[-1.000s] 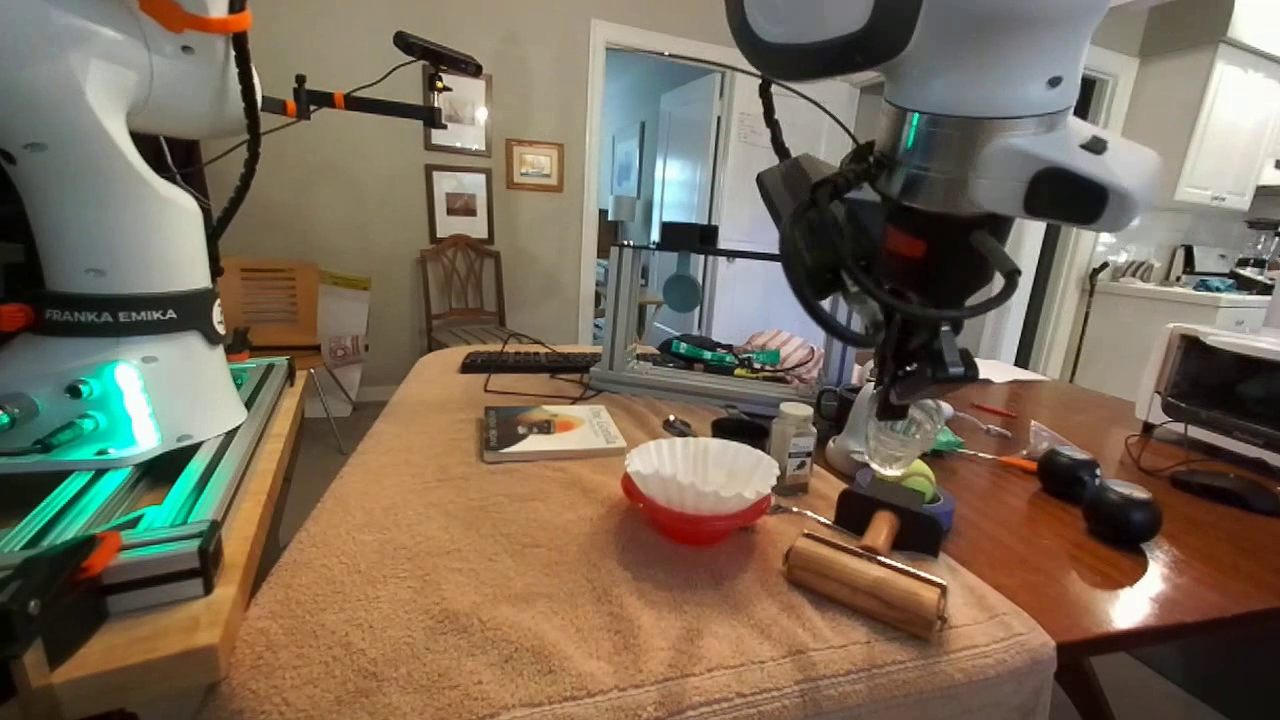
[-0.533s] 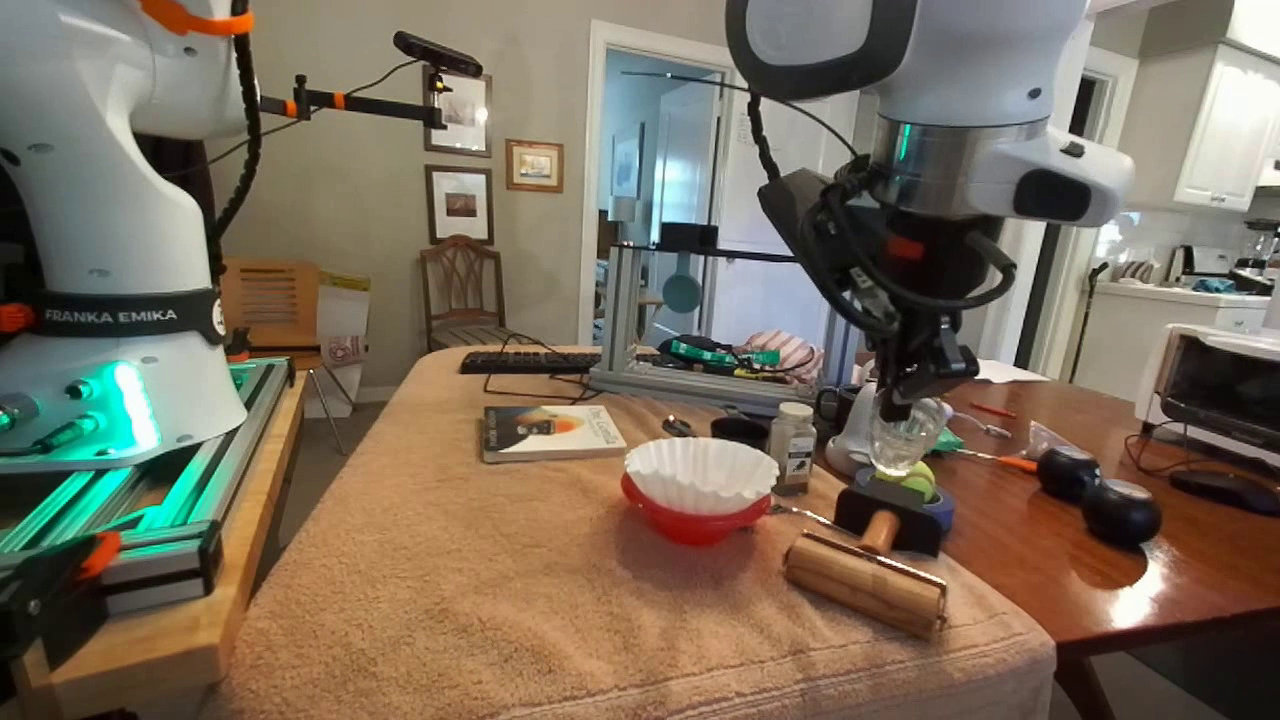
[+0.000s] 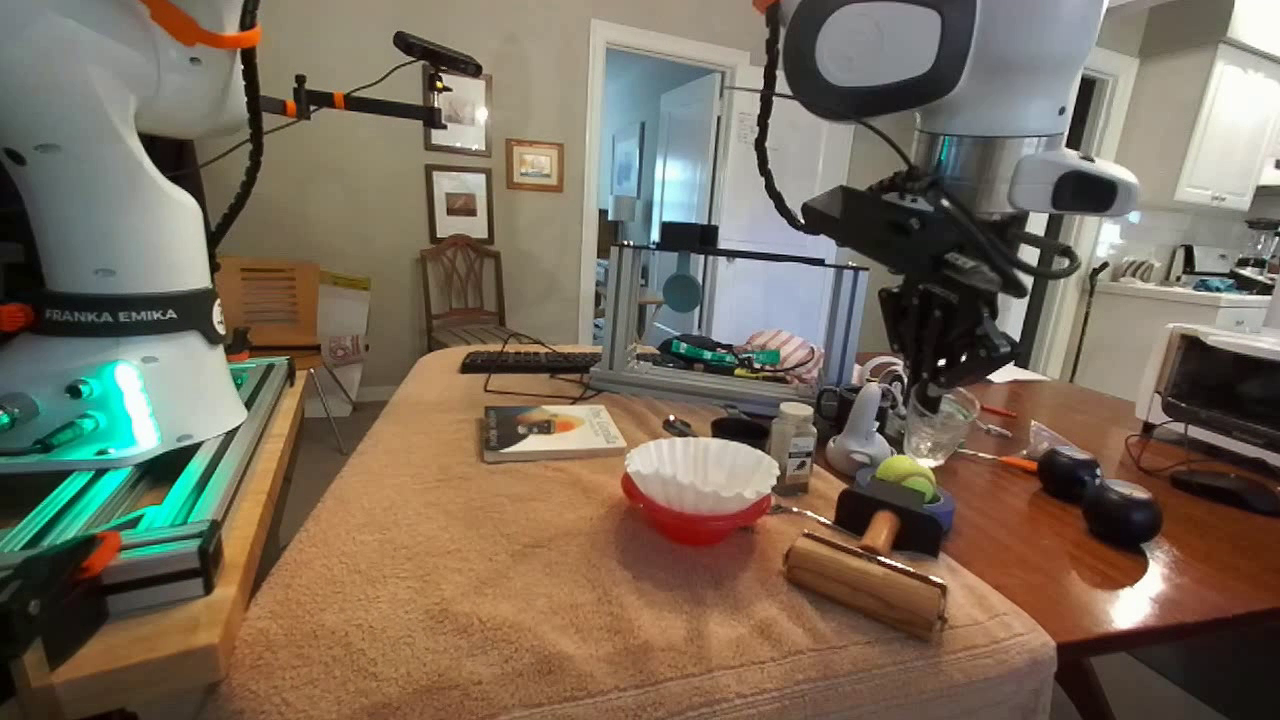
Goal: Put the glass cup upright
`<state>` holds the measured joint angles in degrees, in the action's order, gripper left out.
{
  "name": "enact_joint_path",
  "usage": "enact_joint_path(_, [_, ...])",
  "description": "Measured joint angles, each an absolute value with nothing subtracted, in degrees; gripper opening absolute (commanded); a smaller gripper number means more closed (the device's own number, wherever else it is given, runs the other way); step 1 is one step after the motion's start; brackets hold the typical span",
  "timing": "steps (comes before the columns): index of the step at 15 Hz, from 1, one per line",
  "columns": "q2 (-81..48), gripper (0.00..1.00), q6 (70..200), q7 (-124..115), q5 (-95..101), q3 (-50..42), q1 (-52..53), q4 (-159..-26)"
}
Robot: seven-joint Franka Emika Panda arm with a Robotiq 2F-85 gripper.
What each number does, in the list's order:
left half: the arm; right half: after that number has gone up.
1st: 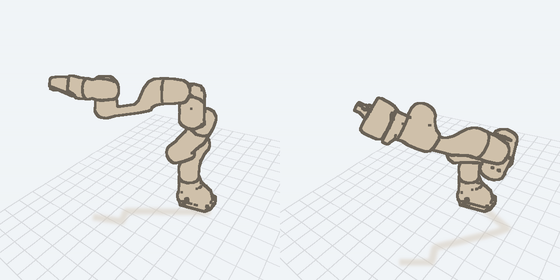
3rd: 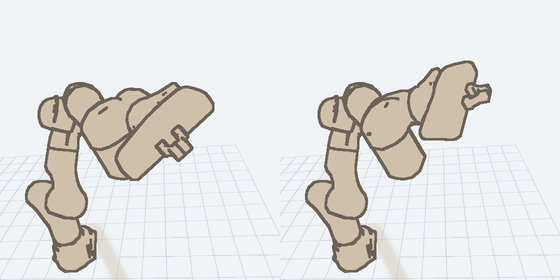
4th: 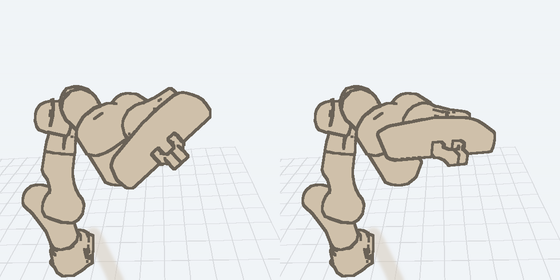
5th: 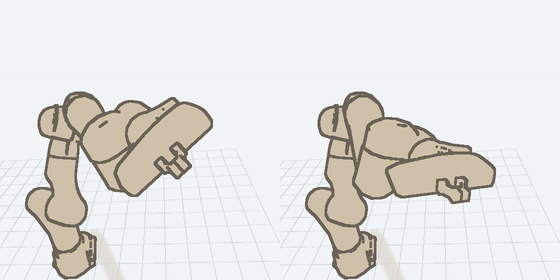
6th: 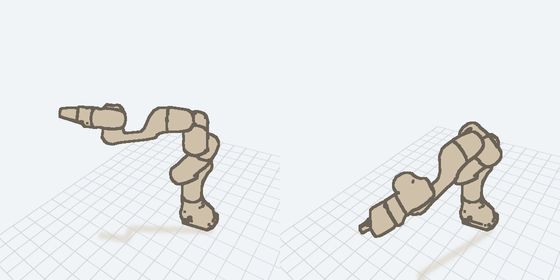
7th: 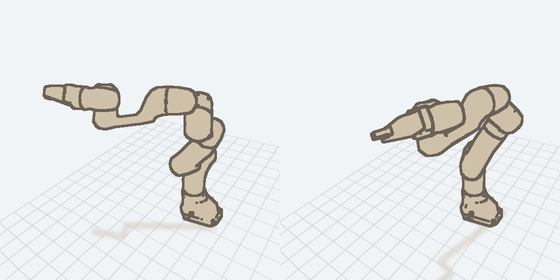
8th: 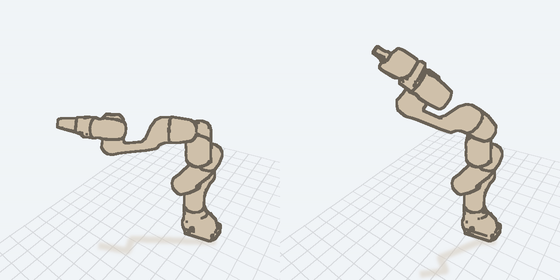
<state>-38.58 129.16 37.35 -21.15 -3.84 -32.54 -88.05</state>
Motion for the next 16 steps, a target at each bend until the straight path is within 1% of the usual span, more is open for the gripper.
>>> enact_joint_path(4, [-43.97,0.02,128.21,35.8,-11.07,-4.51,-28.09,-78.39])
enact_joint_path(8, [-50.77,0.02,123.38,36.12,-2.63,-5.01,-25.3,-67.78])
enact_joint_path(14, [-62.63,0.02,119.4,40.11,1.75,-5.05,-23.08,-52.64])
enact_joint_path(15, [-64.53,0.09,119.07,40.8,1.75,-4.95,-23.01,-50.32])
enact_joint_path(16, [-66.4,0.09,118.63,41.29,1.74,-4.83,-23.05,-47.97])
